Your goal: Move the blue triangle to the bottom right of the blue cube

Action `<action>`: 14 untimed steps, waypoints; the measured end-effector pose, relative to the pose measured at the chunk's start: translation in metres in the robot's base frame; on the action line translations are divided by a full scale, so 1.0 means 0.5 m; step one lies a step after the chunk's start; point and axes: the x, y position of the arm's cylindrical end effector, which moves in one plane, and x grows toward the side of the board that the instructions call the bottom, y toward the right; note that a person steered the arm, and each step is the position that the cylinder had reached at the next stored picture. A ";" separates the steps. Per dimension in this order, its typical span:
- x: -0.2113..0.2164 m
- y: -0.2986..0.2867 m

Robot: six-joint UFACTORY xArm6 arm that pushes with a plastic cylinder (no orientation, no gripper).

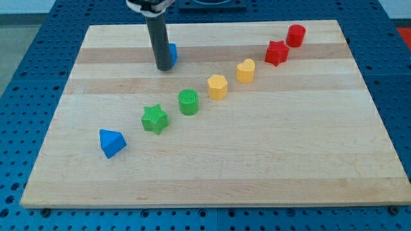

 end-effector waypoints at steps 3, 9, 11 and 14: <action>0.108 -0.027; 0.384 -0.156; 0.308 -0.120; 0.301 -0.051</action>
